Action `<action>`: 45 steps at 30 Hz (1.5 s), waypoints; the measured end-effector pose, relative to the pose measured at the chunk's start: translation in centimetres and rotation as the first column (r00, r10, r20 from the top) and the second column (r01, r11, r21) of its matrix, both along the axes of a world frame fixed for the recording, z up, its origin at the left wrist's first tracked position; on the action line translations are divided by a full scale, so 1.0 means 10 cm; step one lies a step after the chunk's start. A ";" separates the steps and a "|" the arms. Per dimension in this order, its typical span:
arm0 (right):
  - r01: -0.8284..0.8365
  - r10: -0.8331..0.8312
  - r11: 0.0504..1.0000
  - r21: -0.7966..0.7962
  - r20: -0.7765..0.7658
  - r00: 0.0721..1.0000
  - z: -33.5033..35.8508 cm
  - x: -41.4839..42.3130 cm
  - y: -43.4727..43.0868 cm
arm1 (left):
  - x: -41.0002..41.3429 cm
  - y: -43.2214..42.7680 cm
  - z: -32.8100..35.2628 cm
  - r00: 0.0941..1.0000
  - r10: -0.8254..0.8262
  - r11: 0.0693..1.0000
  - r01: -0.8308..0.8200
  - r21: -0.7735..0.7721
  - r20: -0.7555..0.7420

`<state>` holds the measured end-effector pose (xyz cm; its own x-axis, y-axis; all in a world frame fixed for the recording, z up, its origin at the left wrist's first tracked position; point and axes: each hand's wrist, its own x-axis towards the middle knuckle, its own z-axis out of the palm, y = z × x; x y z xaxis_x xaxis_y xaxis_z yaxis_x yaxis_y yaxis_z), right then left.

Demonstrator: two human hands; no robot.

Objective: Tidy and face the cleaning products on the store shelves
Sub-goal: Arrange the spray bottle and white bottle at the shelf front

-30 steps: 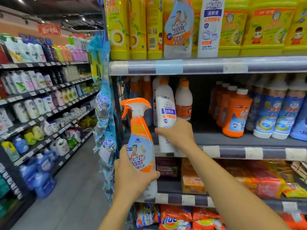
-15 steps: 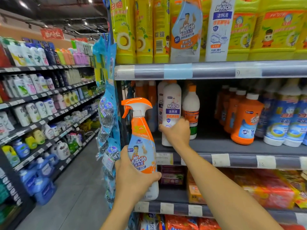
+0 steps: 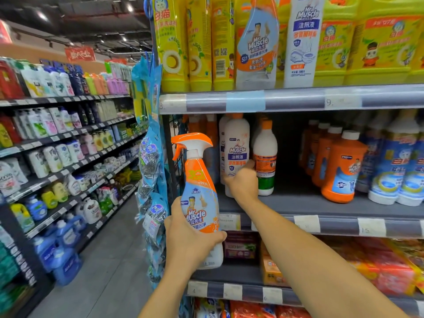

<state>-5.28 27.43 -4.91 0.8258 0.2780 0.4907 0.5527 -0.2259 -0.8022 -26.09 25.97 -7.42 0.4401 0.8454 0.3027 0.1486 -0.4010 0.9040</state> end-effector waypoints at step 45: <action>-0.219 0.122 0.787 -0.577 -0.202 0.972 -0.02 0.17 -0.24 | 0.65 0.48 0.35 0.998 0.060 0.990 -0.055 0.129 -0.035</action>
